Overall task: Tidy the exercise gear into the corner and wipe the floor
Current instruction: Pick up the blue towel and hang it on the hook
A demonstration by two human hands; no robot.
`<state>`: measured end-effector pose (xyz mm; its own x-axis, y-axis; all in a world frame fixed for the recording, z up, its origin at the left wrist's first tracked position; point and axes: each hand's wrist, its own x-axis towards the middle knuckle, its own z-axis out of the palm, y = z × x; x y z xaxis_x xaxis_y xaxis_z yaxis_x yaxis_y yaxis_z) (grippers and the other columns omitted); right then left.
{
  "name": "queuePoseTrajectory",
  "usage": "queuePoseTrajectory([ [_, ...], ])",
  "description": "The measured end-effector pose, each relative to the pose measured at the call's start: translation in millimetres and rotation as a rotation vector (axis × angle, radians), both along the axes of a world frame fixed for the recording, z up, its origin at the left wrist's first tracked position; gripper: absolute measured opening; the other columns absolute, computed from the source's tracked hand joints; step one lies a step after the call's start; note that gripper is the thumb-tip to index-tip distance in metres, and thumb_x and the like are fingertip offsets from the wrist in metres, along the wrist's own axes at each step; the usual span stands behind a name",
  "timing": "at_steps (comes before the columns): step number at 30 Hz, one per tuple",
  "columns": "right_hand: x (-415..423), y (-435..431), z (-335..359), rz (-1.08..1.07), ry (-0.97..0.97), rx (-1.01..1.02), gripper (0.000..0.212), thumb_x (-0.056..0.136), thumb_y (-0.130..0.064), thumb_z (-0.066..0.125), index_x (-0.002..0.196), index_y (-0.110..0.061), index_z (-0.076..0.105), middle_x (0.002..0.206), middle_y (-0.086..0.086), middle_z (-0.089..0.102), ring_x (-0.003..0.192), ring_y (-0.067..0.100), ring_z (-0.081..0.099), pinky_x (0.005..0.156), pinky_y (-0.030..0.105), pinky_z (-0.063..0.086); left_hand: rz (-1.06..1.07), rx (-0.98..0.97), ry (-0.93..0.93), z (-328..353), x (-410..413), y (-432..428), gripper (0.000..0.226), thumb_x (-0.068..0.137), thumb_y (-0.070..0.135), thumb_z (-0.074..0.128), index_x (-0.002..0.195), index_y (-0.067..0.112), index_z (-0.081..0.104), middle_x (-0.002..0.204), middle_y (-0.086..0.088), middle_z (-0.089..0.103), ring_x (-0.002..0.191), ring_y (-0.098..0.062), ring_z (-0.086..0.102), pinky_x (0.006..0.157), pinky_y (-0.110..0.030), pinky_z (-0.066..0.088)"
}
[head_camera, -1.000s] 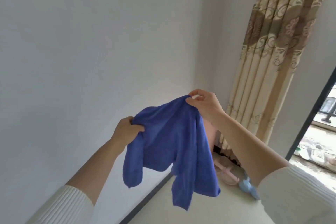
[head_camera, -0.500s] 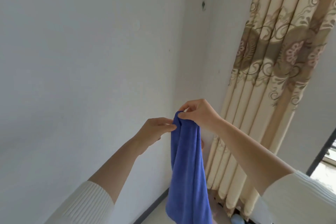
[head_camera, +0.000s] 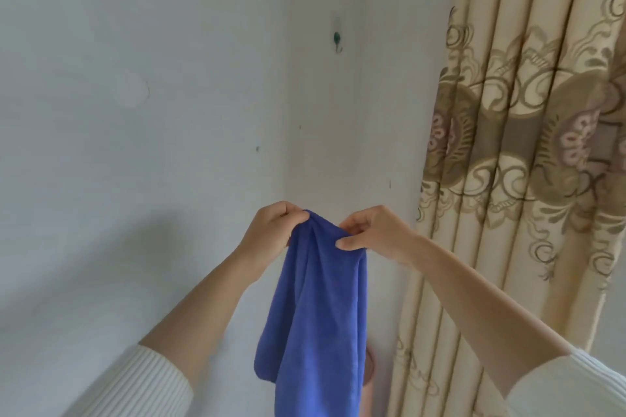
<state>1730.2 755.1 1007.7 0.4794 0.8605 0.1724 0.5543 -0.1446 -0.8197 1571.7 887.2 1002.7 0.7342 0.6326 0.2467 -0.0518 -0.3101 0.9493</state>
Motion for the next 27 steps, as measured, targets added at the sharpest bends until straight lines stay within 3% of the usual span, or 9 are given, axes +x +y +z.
queuePoseTrajectory([
  [2, 31.5, 25.7, 8.5, -0.011, -0.05, -0.049, 0.007, 0.078, -0.013, 0.076, 0.083, -0.012, 0.073, 0.083, 0.004, 0.073, 0.075, 0.016, 0.067, 0.078, 0.031, 0.054, 0.038, 0.066, 0.012, 16.3, 23.2, 27.9, 0.026, 0.076, 0.035, 0.059, 0.08, 0.01, 0.065, 0.08, -0.004, 0.062, 0.081, -0.022, 0.059, 0.092, -0.053, 0.049],
  [5, 71.6, 58.3, 26.1, -0.006, -0.044, -0.036, 0.014, 0.082, -0.023, 0.073, 0.078, -0.011, 0.069, 0.078, 0.002, 0.068, 0.071, 0.013, 0.061, 0.071, 0.026, 0.052, 0.109, 0.126, 0.012, 37.7, 54.9, 65.1, 0.027, 0.074, 0.038, 0.058, 0.08, 0.012, 0.064, 0.079, -0.004, 0.061, 0.079, -0.02, 0.057, 0.091, -0.052, 0.049],
  [9, 114.2, 88.8, 54.9, 0.088, 0.105, 0.13, 0.01, 0.084, -0.015, 0.071, 0.08, -0.008, 0.066, 0.081, 0.006, 0.067, 0.075, 0.015, 0.062, 0.073, 0.028, 0.052, 0.165, 0.186, -0.014, 62.6, 91.7, 100.0, 0.022, 0.082, 0.03, 0.059, 0.084, 0.008, 0.062, 0.075, 0.0, 0.059, 0.074, -0.016, 0.053, 0.071, -0.037, 0.046],
  [13, 155.6, 116.1, 81.5, 0.078, 0.166, 0.274, 0.004, 0.083, -0.008, 0.069, 0.084, -0.006, 0.066, 0.084, 0.004, 0.068, 0.08, 0.016, 0.064, 0.077, 0.03, 0.052, 0.19, 0.259, -0.062, 88.0, 131.0, 119.4, 0.007, 0.086, 0.014, 0.06, 0.092, 0.016, 0.063, 0.084, -0.001, 0.07, 0.066, -0.014, 0.054, 0.063, -0.027, 0.042],
  [18, 204.9, 147.5, 126.0, 0.013, 0.169, 0.457, 0.011, 0.083, -0.001, 0.064, 0.078, -0.012, 0.066, 0.082, 0.003, 0.066, 0.079, 0.017, 0.062, 0.072, 0.028, 0.051, 0.241, 0.653, -0.115, 131.9, 187.8, 137.2, 0.024, 0.087, 0.0, 0.052, 0.078, 0.019, 0.063, 0.071, -0.001, 0.063, 0.046, -0.002, 0.047, 0.048, -0.012, 0.036],
  [20, 223.9, 161.1, 148.1, -0.014, 0.094, 0.503, 0.015, 0.083, 0.001, 0.061, 0.08, -0.012, 0.067, 0.085, 0.005, 0.067, 0.081, 0.018, 0.063, 0.076, 0.034, 0.053, 0.298, 0.896, -0.088, 155.1, 208.2, 144.2, 0.031, 0.087, -0.004, 0.047, 0.08, 0.019, 0.068, 0.073, 0.0, 0.059, 0.052, -0.005, 0.047, 0.051, -0.01, 0.035],
  [22, 240.5, 175.3, 171.0, -0.047, -0.033, 0.552, 0.014, 0.085, -0.001, 0.06, 0.084, -0.013, 0.068, 0.087, 0.007, 0.069, 0.081, 0.018, 0.064, 0.08, 0.035, 0.052, 0.346, 1.121, -0.041, 179.8, 224.9, 152.1, 0.035, 0.088, -0.004, 0.043, 0.094, 0.016, 0.071, 0.088, 0.0, 0.056, 0.068, -0.011, 0.052, 0.065, -0.016, 0.04],
  [25, 261.2, 194.1, 203.2, -0.15, -0.276, 0.602, 0.004, 0.088, -0.015, 0.063, 0.087, -0.013, 0.066, 0.08, 0.004, 0.066, 0.072, 0.015, 0.062, 0.064, 0.026, 0.049, 0.466, 1.366, 0.08, 215.0, 242.3, 160.8, 0.044, 0.087, -0.004, 0.042, 0.117, 0.018, 0.066, 0.111, -0.002, 0.053, 0.089, -0.023, 0.055, 0.074, -0.035, 0.044],
  [27, 275.0, 206.6, 220.4, -0.268, -0.509, 0.563, 0.011, 0.09, -0.026, 0.063, 0.085, -0.016, 0.063, 0.076, -0.001, 0.061, 0.067, 0.011, 0.057, 0.056, 0.022, 0.041, 0.571, 1.49, 0.177, 233.2, 252.4, 162.6, 0.05, 0.085, -0.003, 0.043, 0.125, 0.021, 0.06, 0.121, 0.001, 0.05, 0.098, -0.024, 0.054, 0.072, -0.037, 0.044],
])
